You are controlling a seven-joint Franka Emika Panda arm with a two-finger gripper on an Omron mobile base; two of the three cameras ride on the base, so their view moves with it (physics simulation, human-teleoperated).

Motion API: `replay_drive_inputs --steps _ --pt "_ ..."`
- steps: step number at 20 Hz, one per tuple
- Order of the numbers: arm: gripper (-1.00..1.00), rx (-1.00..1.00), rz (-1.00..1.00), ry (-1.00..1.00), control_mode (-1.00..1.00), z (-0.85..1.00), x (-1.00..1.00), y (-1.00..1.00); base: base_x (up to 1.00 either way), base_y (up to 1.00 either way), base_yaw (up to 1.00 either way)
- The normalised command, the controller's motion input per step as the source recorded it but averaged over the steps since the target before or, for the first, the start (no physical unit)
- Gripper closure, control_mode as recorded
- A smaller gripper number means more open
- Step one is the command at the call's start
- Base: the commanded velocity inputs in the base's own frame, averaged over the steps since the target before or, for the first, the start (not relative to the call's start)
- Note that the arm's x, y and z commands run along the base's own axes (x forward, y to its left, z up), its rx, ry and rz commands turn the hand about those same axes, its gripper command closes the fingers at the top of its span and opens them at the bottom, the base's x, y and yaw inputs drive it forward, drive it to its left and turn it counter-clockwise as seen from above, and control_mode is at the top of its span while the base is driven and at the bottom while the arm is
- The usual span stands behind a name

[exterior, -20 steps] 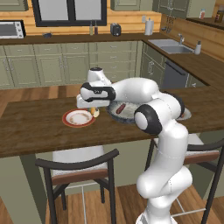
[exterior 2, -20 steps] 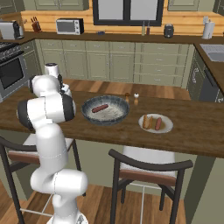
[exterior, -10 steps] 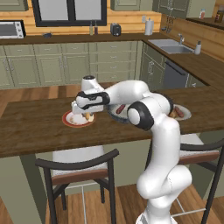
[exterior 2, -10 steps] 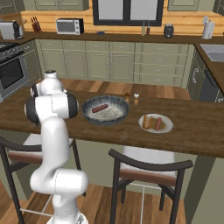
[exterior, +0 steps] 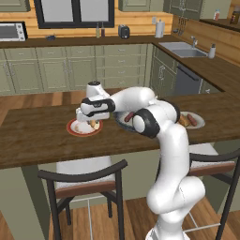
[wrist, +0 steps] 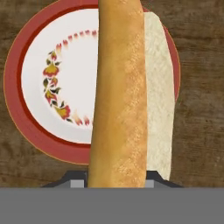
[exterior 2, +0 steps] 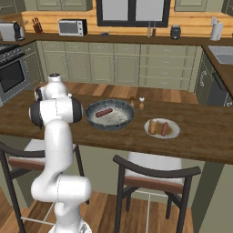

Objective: Place one bun and one sausage from the bowl on each plate.

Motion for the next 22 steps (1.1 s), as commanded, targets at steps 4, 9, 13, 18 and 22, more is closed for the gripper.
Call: replay_drive_inputs --steps 4,9,13,18,22 --pt "1.0 0.0 0.0 0.0 -1.0 -0.12 0.33 0.03 0.0 0.0 0.0" --pt "1.0 0.0 0.0 0.0 -1.0 -0.21 0.19 0.05 0.0 0.0 0.0" --pt "-1.0 0.0 0.0 -0.06 -1.0 -0.19 0.08 0.02 0.0 0.0 0.0" --pt "-1.0 0.0 0.0 -0.03 -1.0 -0.01 0.13 0.01 0.0 0.0 0.0" --pt "-1.0 0.0 0.0 -0.02 -1.0 0.0 0.06 0.0 0.0 0.0 0.0"
